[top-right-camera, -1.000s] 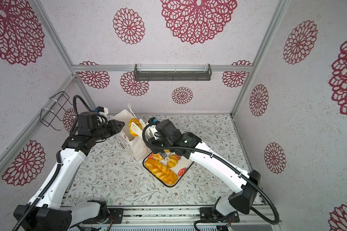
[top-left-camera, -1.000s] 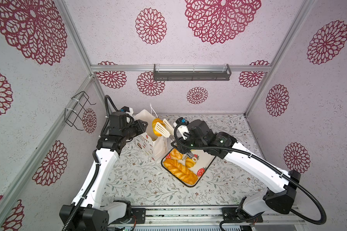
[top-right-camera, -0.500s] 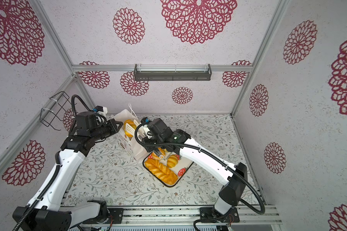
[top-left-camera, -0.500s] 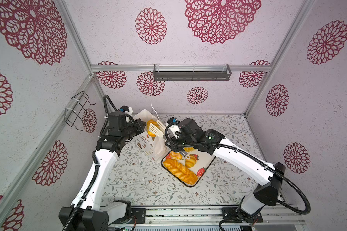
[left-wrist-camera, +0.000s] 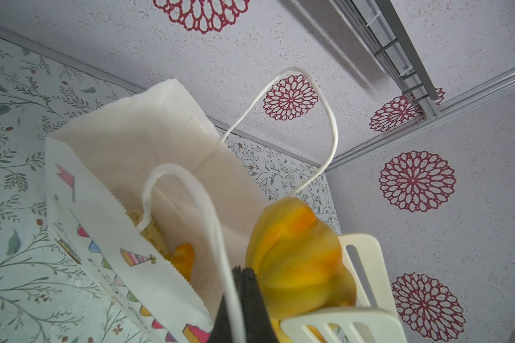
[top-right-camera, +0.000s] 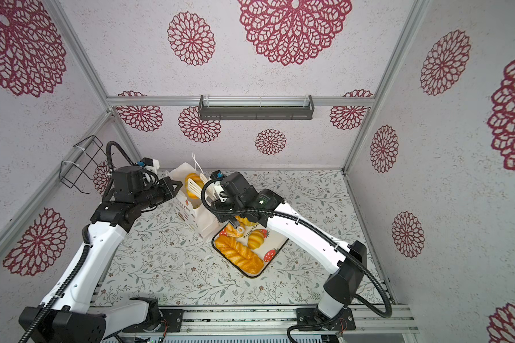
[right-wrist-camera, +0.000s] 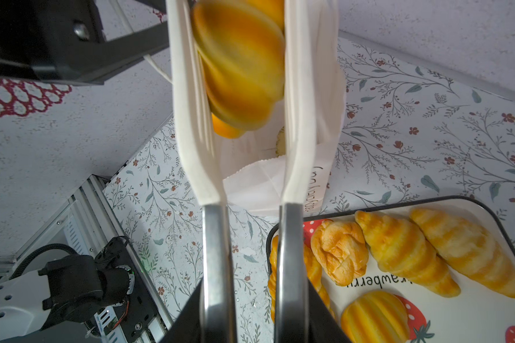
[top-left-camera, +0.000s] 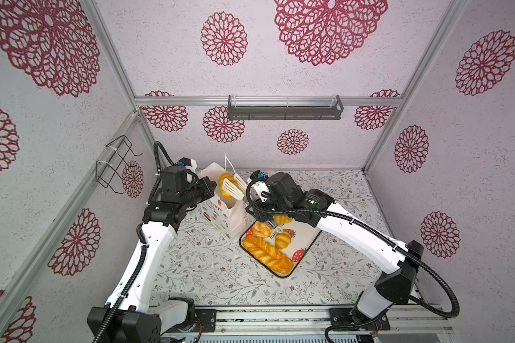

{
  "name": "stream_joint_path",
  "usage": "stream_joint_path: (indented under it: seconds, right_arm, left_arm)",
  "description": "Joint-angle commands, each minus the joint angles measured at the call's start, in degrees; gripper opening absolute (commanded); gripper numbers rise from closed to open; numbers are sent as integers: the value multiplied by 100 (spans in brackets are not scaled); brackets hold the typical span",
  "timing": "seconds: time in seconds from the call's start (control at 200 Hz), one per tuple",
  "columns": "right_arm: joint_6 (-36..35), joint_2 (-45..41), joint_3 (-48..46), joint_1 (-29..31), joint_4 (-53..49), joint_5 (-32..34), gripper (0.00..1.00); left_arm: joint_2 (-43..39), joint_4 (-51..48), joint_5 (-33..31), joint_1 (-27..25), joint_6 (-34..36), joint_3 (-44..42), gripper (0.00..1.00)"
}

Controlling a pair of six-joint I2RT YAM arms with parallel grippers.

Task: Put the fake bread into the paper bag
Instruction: 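Lower the roll into the bag and open the tongs, then withdraw the open tongs from the bag toward the tray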

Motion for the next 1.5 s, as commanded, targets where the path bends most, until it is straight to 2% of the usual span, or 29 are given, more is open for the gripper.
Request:
stream_joint_path:
  seconds: [0.0, 0.365, 0.831, 1.056, 1.496]
  right_arm:
    - [-41, -128, 362, -24, 167, 36, 25]
    - [-125, 264, 540, -190, 102, 19, 25]
    - [-22, 214, 274, -288, 265, -190, 27]
    - [64, 120, 193, -275, 337, -280, 39]
    - [75, 22, 227, -244, 281, -225, 50]
  left_arm:
    - [-116, 25, -70, 47, 66, -42, 0]
    - [-135, 46, -66, 57, 78, -93, 0]
    - [-169, 60, -67, 92, 53, -139, 0]
    - [-200, -46, -40, 110, 179, -77, 0]
    - [-197, 15, -12, 127, 146, -164, 0]
